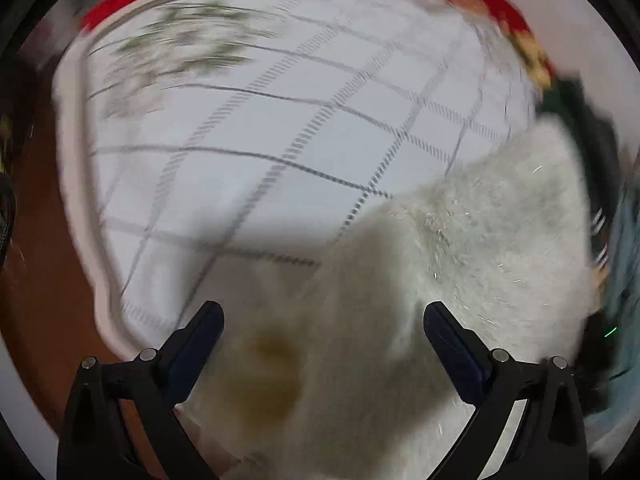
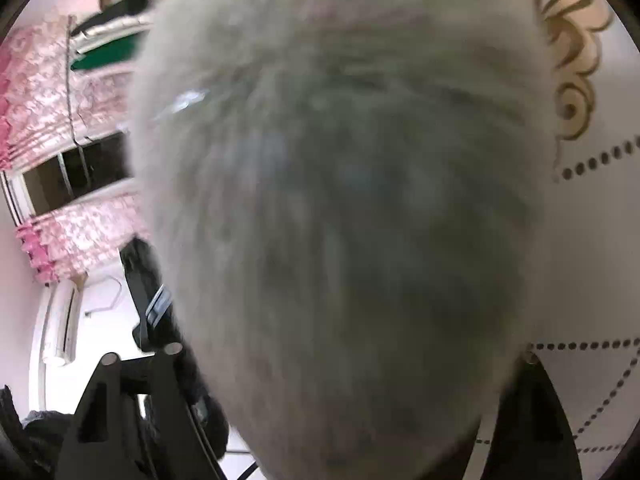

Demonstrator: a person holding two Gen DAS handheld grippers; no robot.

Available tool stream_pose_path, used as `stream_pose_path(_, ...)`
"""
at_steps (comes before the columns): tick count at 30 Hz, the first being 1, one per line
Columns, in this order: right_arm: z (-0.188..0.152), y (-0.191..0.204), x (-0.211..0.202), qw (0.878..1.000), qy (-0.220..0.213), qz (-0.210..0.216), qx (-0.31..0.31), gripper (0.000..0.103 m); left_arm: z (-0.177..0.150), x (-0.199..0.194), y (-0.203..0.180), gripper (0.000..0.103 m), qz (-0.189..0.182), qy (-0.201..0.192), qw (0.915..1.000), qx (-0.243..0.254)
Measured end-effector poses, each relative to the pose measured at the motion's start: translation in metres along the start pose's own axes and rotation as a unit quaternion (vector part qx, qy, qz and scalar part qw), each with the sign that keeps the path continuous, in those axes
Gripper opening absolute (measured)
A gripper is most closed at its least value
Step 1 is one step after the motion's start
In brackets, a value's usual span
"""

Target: Fold large clothes

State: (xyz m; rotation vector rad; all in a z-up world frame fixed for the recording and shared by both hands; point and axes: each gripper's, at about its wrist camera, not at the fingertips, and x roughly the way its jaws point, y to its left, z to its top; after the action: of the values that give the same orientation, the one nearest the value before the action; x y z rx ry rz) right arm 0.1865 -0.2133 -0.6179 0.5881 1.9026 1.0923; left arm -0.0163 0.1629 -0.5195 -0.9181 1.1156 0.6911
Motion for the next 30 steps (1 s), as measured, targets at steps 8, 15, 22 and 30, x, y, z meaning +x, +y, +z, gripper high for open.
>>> stream_pose_path(8, 0.011, -0.010, 0.006, 1.000, -0.003, 0.005, 0.021, 0.086, -0.034, 0.022, 0.057, 0.100, -0.128, 0.038, 0.9709, -0.199)
stream_pose_path(15, 0.006, 0.014, 0.002, 0.999, -0.050, 0.006, 0.010, 0.063, -0.013, -0.010, 0.011, 0.024, -0.113, -0.044, 0.9875, -0.101)
stream_pose_path(22, -0.010, 0.053, -0.007, 0.994, -0.105, 0.034, -0.013, 0.055, 0.007, -0.038, 0.005, 0.022, -0.116, -0.057, 0.9901, -0.055)
stream_pose_path(30, -0.002, 0.106, -0.039, 0.985, -0.149, 0.079, -0.038, 0.054, 0.041, -0.080, -0.029, 0.021, -0.132, -0.079, 0.9881, -0.012)
